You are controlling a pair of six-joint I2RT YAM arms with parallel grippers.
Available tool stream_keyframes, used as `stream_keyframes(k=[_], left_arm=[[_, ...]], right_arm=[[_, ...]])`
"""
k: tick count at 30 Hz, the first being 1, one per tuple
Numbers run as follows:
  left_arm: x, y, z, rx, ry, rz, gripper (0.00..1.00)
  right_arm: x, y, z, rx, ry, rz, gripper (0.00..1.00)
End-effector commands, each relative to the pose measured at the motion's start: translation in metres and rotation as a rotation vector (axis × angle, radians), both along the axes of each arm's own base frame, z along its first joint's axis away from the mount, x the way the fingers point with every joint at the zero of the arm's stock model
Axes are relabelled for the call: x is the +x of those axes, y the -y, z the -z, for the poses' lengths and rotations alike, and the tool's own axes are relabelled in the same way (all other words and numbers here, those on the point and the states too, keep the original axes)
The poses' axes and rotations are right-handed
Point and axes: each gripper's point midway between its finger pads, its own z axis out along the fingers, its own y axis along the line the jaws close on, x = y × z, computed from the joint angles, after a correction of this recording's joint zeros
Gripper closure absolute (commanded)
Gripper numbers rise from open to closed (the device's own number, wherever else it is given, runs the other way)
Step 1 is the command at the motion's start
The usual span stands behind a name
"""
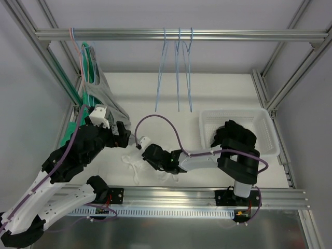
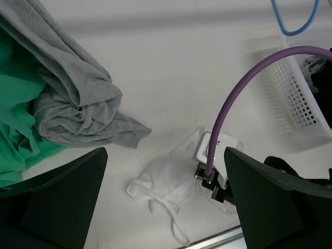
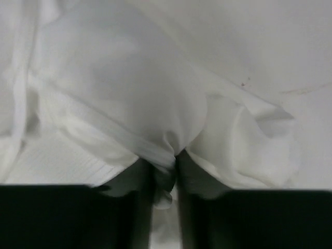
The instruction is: Remove the tank top from the hanger
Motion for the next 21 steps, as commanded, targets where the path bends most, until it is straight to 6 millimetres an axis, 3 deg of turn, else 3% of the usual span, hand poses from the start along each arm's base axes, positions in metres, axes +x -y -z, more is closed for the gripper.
stream_keyframes(k=[1,2,4,7,8,10,11,14,15,17,18,21], left_arm=[[-0.005,-0.004,-0.009,-0.047,0.031,-0.012,0.01],[-0.005,-0.006,-0.008,-0.046,0.034,-0.019,0.01],[-0.006,-0.013,-0.010,-0.042,0.044,-0.041,0.01],[-0.008,-0.012,-0.008,-0.035,0.032,-0.026,0.01],[-0.010,-0.008,-0.004,-0.024,0.017,-0.003,0.01],[-0.009,-0.002,0.008,0.014,-0.024,0.026,0.01],[-0.010,0.001,0.016,0.034,-0.050,0.041,0.01],[-0.005,0.005,0.025,0.060,-0.089,0.031,0.01],[-0.003,0.005,0.025,0.063,-0.096,0.026,0.01],[-0.002,0.003,0.019,0.042,-0.088,0.006,0.01],[-0.002,-0.001,0.014,0.015,-0.074,-0.015,0.01],[-0.001,-0.018,0.007,-0.020,-0.043,-0.086,0.01]], right_arm=[[-0.010,0.060,0.048,-0.228,0.036,0.088,0.86],[-0.006,0.063,0.043,-0.230,0.075,0.111,1.00],[-0.011,0.064,0.031,-0.210,0.109,0.106,1.00],[-0.015,0.063,-0.008,-0.113,0.140,0.092,1.00],[-0.016,0.064,-0.035,-0.039,0.149,0.093,1.00],[-0.015,0.073,-0.060,0.003,0.162,0.111,1.00],[-0.012,0.079,-0.087,0.060,0.191,0.137,1.00],[-0.010,0.103,-0.118,0.080,0.218,0.177,1.00],[-0.010,0.116,-0.137,0.120,0.222,0.191,1.00],[-0.007,0.133,-0.153,0.175,0.224,0.247,1.00],[-0.008,0.147,-0.171,0.237,0.230,0.270,1.00],[-0.001,0.185,-0.179,0.240,0.237,0.352,1.00]])
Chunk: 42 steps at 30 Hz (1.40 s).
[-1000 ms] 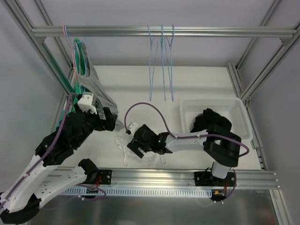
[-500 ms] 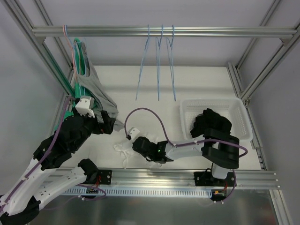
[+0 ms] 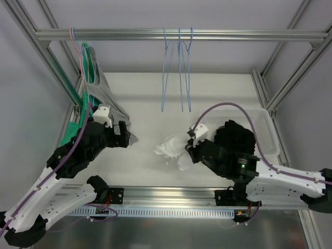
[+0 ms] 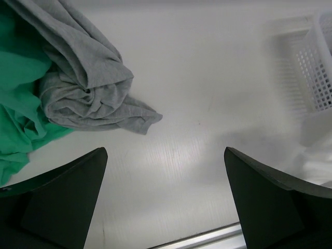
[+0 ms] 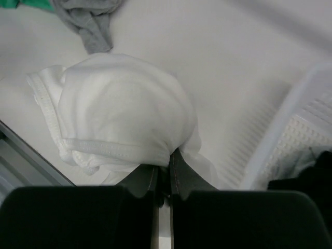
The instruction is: Remove the tank top from the hanger
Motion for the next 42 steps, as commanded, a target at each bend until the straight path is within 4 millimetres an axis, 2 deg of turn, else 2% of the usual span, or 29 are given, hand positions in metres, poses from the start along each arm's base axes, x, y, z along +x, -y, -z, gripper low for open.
stream_keyframes(k=[1,3,5,6,9,10,11,14,15,16,18,19,20,21,23,24,25,26,28,29,31,32,35,36,38,39,41,42], left_arm=[[-0.002,-0.018,-0.014,-0.066,0.046,-0.077,0.01],[-0.002,-0.025,-0.011,-0.069,0.051,-0.103,0.01],[-0.002,-0.028,-0.008,-0.065,0.049,-0.114,0.01],[-0.002,-0.028,-0.008,-0.063,0.048,-0.114,0.01],[-0.001,-0.027,-0.007,-0.060,0.041,-0.111,0.01],[-0.001,-0.026,-0.006,-0.058,0.038,-0.109,0.01],[-0.001,-0.027,-0.005,-0.056,0.036,-0.110,0.01],[0.000,-0.028,-0.003,-0.045,0.031,-0.114,0.01],[0.000,-0.028,-0.002,-0.043,0.032,-0.114,0.01],[0.000,-0.029,-0.001,-0.035,0.030,-0.115,0.01],[0.001,-0.032,0.004,-0.017,0.026,-0.125,0.01],[0.001,-0.032,0.007,-0.012,0.022,-0.127,0.01],[0.001,-0.032,0.008,-0.012,0.018,-0.127,0.01],[0.000,-0.031,0.007,-0.018,0.020,-0.122,0.01],[0.000,-0.032,0.007,-0.020,0.021,-0.124,0.01],[-0.001,-0.033,0.006,-0.021,0.028,-0.130,0.01],[-0.001,-0.034,0.006,-0.020,0.029,-0.132,0.01],[-0.001,-0.035,0.006,-0.020,0.031,-0.136,0.01],[-0.002,-0.036,0.005,-0.024,0.039,-0.136,0.01],[-0.002,-0.036,0.005,-0.021,0.040,-0.134,0.01],[-0.002,-0.036,0.005,-0.019,0.040,-0.131,0.01],[-0.002,-0.036,0.005,-0.016,0.040,-0.130,0.01],[-0.002,-0.036,0.005,-0.018,0.041,-0.130,0.01],[-0.003,-0.036,0.005,-0.018,0.040,-0.127,0.01],[-0.003,-0.036,0.006,-0.017,0.038,-0.127,0.01],[-0.003,-0.036,0.005,-0.019,0.040,-0.128,0.01],[-0.003,-0.036,0.006,-0.020,0.039,-0.130,0.01],[-0.003,-0.036,0.005,-0.022,0.040,-0.131,0.01]], right_arm=[[0.012,0.062,-0.009,-0.007,0.005,0.168,1.00],[0.011,0.085,-0.013,-0.021,0.006,0.196,1.00],[0.014,0.107,-0.027,0.007,0.023,0.249,1.00],[0.018,0.124,-0.025,-0.024,0.017,0.301,1.00],[0.027,0.144,-0.031,-0.040,0.009,0.357,1.00],[0.037,0.157,-0.033,-0.034,-0.002,0.429,1.00],[0.040,0.156,-0.032,-0.036,-0.024,0.424,1.00],[0.058,0.176,-0.049,-0.032,-0.020,0.506,1.00],[0.064,0.180,-0.062,-0.007,-0.012,0.527,1.00],[0.072,0.194,-0.069,0.003,-0.006,0.588,1.00],[0.080,0.196,-0.078,0.037,-0.023,0.587,1.00],[0.087,0.206,-0.091,0.060,-0.008,0.622,1.00],[0.093,0.210,-0.095,0.068,-0.004,0.635,1.00],[0.105,0.224,-0.094,0.065,-0.015,0.695,1.00],[0.119,0.228,-0.100,0.111,-0.005,0.699,1.00],[0.126,0.239,-0.100,0.120,0.000,0.741,1.00],[0.133,0.245,-0.089,0.116,-0.015,0.769,1.00],[0.141,0.249,-0.090,0.146,0.002,0.790,1.00],[0.148,0.264,-0.077,0.163,0.002,0.854,1.00],[0.150,0.266,-0.055,0.159,-0.021,0.877,1.00],[0.147,0.269,-0.031,0.182,-0.063,0.923,1.00],[0.140,0.271,-0.005,0.172,-0.091,0.944,1.00],[0.138,0.271,0.033,0.235,-0.146,0.996,1.00],[0.132,0.270,0.056,0.221,-0.202,1.006,1.00],[0.129,0.272,0.076,0.228,-0.268,1.028,1.00],[0.125,0.275,0.092,0.206,-0.312,1.049,1.00],[0.124,0.281,0.105,0.195,-0.337,1.082,1.00],[0.122,0.283,0.118,0.176,-0.381,1.094,1.00]])
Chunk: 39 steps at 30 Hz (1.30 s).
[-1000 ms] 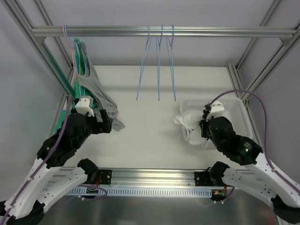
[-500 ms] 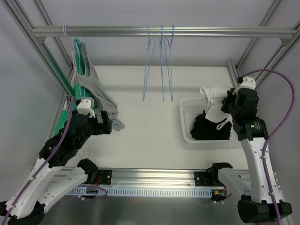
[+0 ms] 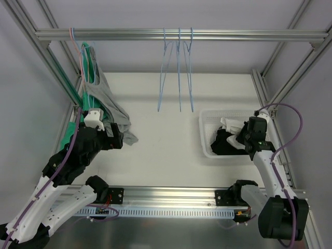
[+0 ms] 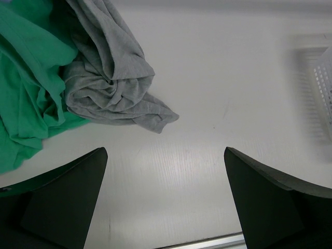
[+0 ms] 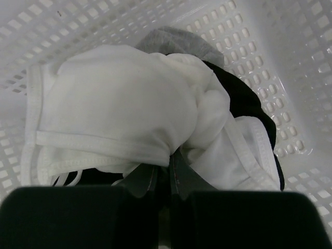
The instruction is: Remove the tank top from the hanger
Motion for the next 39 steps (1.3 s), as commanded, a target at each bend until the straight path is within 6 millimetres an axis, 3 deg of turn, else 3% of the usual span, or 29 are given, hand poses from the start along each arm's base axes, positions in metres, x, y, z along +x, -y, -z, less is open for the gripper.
stream_keyframes(k=[1,3,6,7,9,10,12,13,18,19,20,21,23,24,26,27,31,33,35,39], left_arm=[[0.001,-0.004,0.001,0.008,0.008,-0.016,0.01],[0.002,-0.004,0.001,0.006,0.005,-0.023,0.01],[0.004,-0.002,0.004,0.000,-0.017,-0.031,0.01],[0.005,-0.002,0.003,-0.008,-0.018,-0.032,0.01],[0.006,0.000,0.001,-0.017,-0.024,-0.037,0.01],[0.007,0.001,-0.001,-0.028,-0.024,-0.043,0.01],[0.009,0.003,-0.002,-0.040,-0.035,-0.046,0.01],[0.010,0.005,-0.006,-0.058,-0.031,-0.053,0.01],[0.026,0.013,-0.008,-0.065,-0.079,-0.101,0.01],[0.029,0.014,-0.009,-0.073,-0.083,-0.119,0.01],[0.037,0.011,-0.007,-0.054,-0.086,-0.162,0.01],[0.042,0.009,-0.011,-0.052,-0.076,-0.188,0.01],[0.050,0.004,-0.013,-0.042,-0.074,-0.235,0.01],[0.053,0.005,-0.018,-0.056,-0.067,-0.240,0.01],[0.061,-0.002,-0.019,-0.056,-0.075,-0.259,0.01],[0.063,-0.001,-0.022,-0.058,-0.079,-0.236,0.01],[0.051,-0.011,-0.034,-0.064,-0.038,-0.204,0.01],[0.038,-0.020,-0.037,-0.061,-0.011,-0.207,0.01],[0.025,-0.031,-0.027,-0.034,-0.025,-0.228,0.01],[0.015,-0.035,-0.005,0.010,-0.037,-0.201,0.01]], right_arm=[[0.007,0.005,0.019,0.036,-0.034,0.048,1.00],[0.006,0.005,0.027,0.040,-0.072,0.051,1.00],[0.007,0.001,0.016,0.061,-0.050,0.044,0.80],[0.011,0.001,-0.004,0.057,0.013,0.037,0.73],[0.007,0.004,-0.024,0.036,0.040,0.043,0.58],[0.006,0.010,-0.046,0.008,0.071,0.061,0.44],[0.004,0.019,-0.064,-0.040,0.079,0.075,0.33],[0.003,0.024,-0.070,-0.071,0.078,0.090,0.28],[-0.001,0.028,-0.103,-0.107,0.089,0.076,0.22],[-0.003,0.026,-0.108,-0.107,0.095,0.063,0.12],[-0.005,0.025,-0.114,-0.108,0.106,0.053,0.10],[-0.006,0.024,-0.132,-0.115,0.142,0.045,0.09],[-0.014,0.012,-0.141,-0.108,0.128,-0.054,0.02],[-0.018,0.004,-0.160,-0.104,0.171,-0.096,0.00],[-0.028,-0.017,-0.169,-0.109,0.183,-0.204,0.01],[-0.035,-0.020,-0.188,-0.129,0.225,-0.226,0.00],[-0.080,-0.026,-0.208,-0.200,0.237,-0.330,0.01],[-0.097,-0.023,-0.212,-0.234,0.238,-0.360,0.01],[-0.116,0.000,-0.208,-0.312,0.221,-0.275,0.00],[-0.135,0.008,-0.197,-0.330,0.271,-0.253,0.01]])
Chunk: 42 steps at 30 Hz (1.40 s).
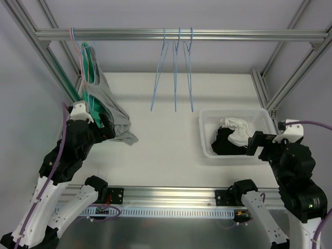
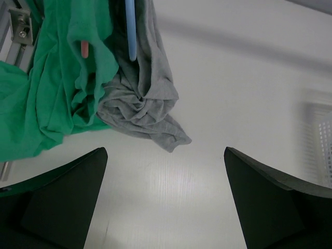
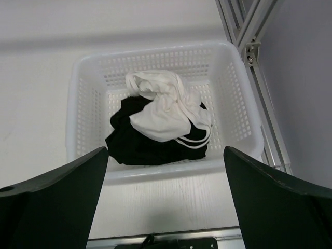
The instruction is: Remove the tank top from the hanger
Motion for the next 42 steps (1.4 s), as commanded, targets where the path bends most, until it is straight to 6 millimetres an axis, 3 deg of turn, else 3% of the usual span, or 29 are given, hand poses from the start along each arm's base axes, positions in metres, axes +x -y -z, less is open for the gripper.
stream_keyframes(k=[1,5,12,17,29,34,42], left_arm=[[-0.008,-0.006,0.028,0.081,-0.063,0.027,0.01],[-0.005,-0.006,0.029,0.065,-0.078,0.013,0.01],[-0.008,-0.021,0.036,0.026,-0.070,-0.048,0.01],[-0.011,-0.015,0.048,0.020,-0.094,-0.013,0.01],[-0.017,-0.015,0.036,-0.002,-0.025,0.001,0.01],[-0.017,-0.011,0.046,0.012,-0.054,0.037,0.01],[-0.016,-0.010,0.045,0.015,-0.051,0.043,0.01]], right_arm=[[-0.022,0.020,0.026,-0.086,-0.055,0.050,0.01],[-0.036,0.021,0.025,-0.076,0.039,0.019,0.01],[-0.035,0.024,0.039,-0.070,0.042,0.037,0.00],[-0.034,0.028,0.038,-0.051,0.053,0.071,0.01],[-0.027,0.028,0.058,-0.033,0.011,0.113,0.00],[-0.027,0.024,0.057,-0.035,0.012,0.084,0.00],[-0.019,0.020,0.062,-0.022,-0.026,0.085,0.01]])
